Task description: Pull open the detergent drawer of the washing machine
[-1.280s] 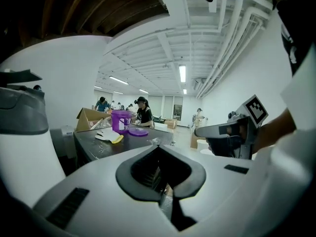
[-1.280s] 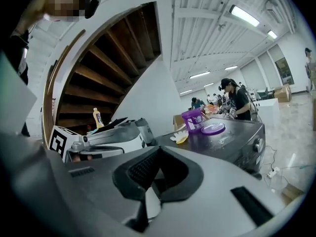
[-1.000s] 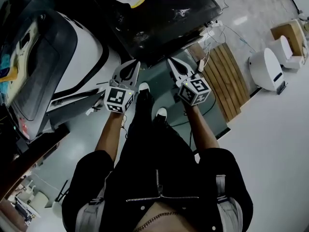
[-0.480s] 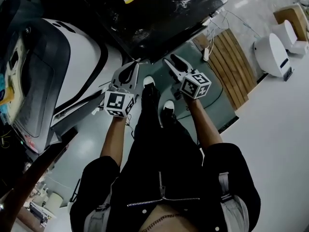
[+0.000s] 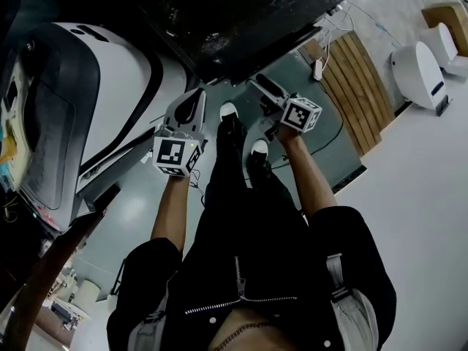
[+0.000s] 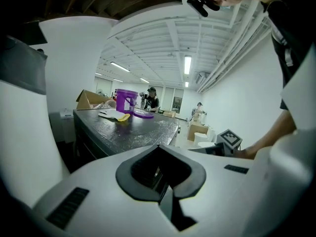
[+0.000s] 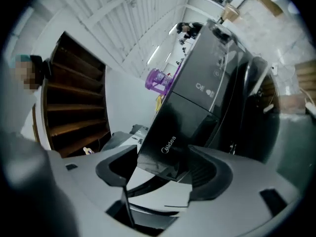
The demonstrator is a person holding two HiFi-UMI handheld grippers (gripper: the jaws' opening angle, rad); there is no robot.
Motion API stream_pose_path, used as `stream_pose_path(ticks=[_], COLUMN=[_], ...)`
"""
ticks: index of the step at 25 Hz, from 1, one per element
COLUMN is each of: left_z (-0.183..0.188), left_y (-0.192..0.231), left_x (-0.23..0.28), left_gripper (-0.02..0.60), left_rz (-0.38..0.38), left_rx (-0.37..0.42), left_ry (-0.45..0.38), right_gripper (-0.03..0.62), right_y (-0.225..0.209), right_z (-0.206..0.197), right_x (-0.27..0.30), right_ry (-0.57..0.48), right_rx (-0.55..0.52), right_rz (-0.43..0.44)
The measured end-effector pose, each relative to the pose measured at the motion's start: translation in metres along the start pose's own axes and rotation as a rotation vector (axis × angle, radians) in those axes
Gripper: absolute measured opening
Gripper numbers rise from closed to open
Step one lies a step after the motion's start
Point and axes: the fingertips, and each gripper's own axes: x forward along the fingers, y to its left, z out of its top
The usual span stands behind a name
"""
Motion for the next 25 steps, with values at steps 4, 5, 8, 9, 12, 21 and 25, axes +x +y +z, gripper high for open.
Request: stream_pose_path(ticks=[4,5,8,9,12,21,25], left_z=[-0.007,-0.009,-0.015,-0.017,-0.022,-0.037,-0.044], left_y=[0.014,0.017,0.021,0.022,0.022,0.026,0.031], left_x=[-0.006,-0.007,-0.008,-0.008,-0.006,-0.002,-0.005], left_gripper=[0.018,0.018,0.018,0.018,0.018,0.018,0.018], left_rz=[0.031,0.034,0.033,0.032,0.021,-0.002,-0.007], left_rx=[-0.024,-0.029,-0.034,-0.036,-0.046,-0.058,-0.061], left_ry=[0.011,0.015,0.028,0.031,0.039,0.078,0.104], right_gripper=[0.317,0.314,0.322,0.324,0.349,0.336,0.36], right_y=[-0.027,-0.033,-0.042,-0.043,-0.044,-0.045,-0.036], right_z=[0.005,0.004,0.0,-0.002,-0.007,0.004,0.01], right_x=[0.008,0.01,0.02,0.025,0.036,0.051,0.053], right_ry=[-0.091,-0.105,-0.113,-0.101,-0.067,-0.063,-0.048], right_rx=[0.207,0.245,0.292,0.289,0.266,0.299,0.304], right_rz=[0.061,0.068,0.117,0.137,0.173,0.31,0.452])
